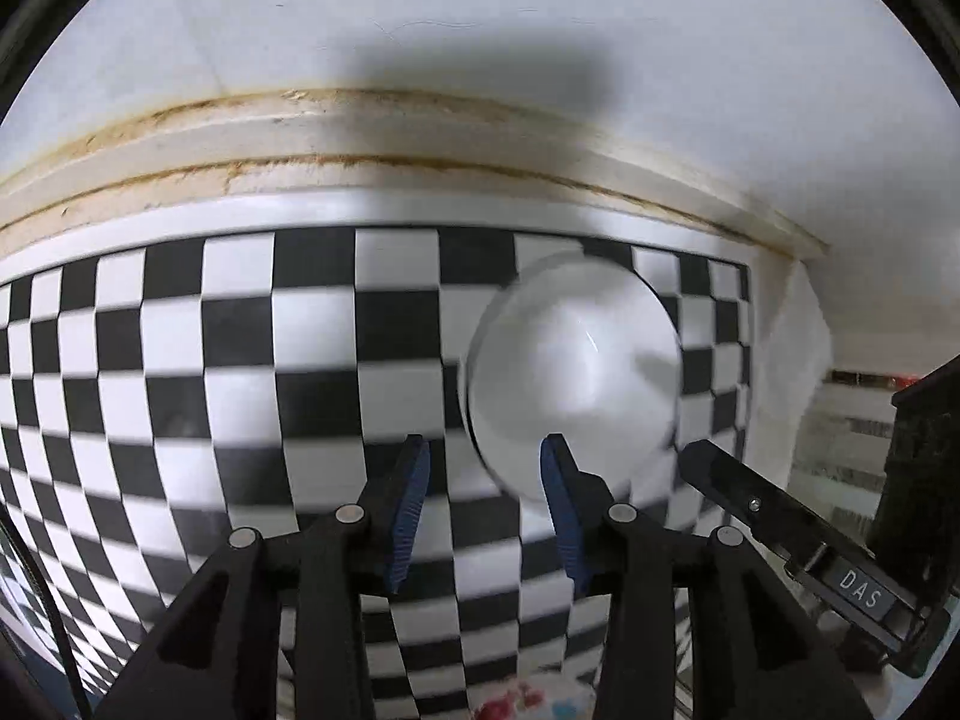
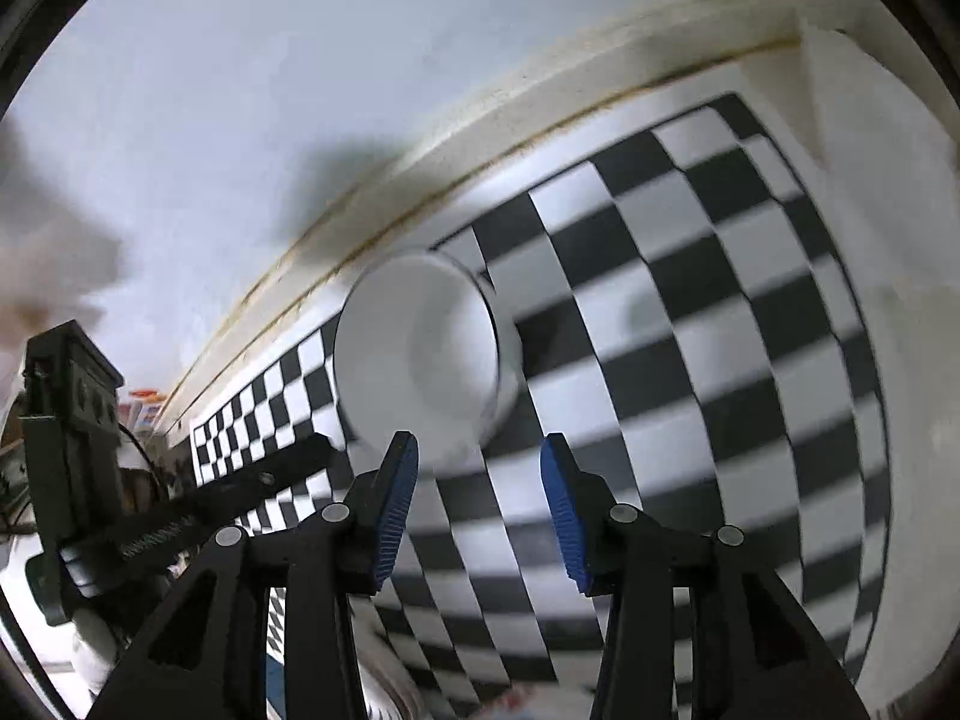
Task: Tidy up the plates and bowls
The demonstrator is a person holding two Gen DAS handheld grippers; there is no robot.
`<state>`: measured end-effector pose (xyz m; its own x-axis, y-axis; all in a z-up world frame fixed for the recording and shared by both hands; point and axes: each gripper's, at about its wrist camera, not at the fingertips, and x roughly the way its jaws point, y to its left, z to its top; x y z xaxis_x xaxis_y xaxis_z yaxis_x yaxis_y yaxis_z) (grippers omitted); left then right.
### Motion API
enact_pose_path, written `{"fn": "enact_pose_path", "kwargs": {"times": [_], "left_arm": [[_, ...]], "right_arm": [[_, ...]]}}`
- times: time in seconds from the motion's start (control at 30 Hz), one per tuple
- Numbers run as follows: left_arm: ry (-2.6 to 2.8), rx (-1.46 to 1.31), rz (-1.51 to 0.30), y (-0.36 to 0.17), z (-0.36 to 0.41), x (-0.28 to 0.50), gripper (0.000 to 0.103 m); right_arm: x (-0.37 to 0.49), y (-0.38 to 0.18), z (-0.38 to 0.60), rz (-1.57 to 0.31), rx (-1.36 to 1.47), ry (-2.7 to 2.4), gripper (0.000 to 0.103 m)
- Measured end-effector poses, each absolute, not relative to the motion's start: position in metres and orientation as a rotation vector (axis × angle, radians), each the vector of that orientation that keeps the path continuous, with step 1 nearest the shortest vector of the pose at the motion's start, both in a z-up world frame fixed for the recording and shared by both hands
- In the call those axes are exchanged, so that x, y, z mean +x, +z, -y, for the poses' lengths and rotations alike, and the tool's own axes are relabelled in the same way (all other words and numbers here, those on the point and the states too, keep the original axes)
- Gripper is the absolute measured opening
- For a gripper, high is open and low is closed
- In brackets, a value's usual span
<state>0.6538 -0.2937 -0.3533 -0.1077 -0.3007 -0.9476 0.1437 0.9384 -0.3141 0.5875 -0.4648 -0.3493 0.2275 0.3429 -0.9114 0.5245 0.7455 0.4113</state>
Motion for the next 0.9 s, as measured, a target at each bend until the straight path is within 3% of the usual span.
{"fn": "enact_pose_path", "kwargs": {"times": [0.27, 0.3, 0.33, 0.4, 0.47, 0.9], "left_arm": [[-0.389, -0.061, -1.670, -0.374, 0.309, 0.674, 0.035], [-0.392, -0.043, -1.673, -0.377, 0.312, 0.675, 0.035], [-0.394, -0.034, -1.675, -0.378, 0.313, 0.675, 0.028], [-0.408, -0.011, -1.684, -0.383, 0.319, 0.675, 0.018], [-0.402, 0.025, -1.672, -0.384, 0.325, 0.674, 0.017], [-0.432, 0.095, -1.566, -0.323, 0.324, 0.640, 0.017]], "right_arm": [[0.630, -0.394, 0.480, -1.477, 0.749, -0.195, 0.045], [0.632, -0.396, 0.480, -1.481, 0.747, -0.197, 0.042], [0.635, -0.399, 0.482, -1.486, 0.747, -0.198, 0.040], [0.637, -0.402, 0.483, -1.495, 0.743, -0.197, 0.025], [0.638, -0.405, 0.481, -1.506, 0.742, -0.189, 0.014], [0.623, -0.369, 0.474, -1.479, 0.679, -0.181, 0.011]]}}
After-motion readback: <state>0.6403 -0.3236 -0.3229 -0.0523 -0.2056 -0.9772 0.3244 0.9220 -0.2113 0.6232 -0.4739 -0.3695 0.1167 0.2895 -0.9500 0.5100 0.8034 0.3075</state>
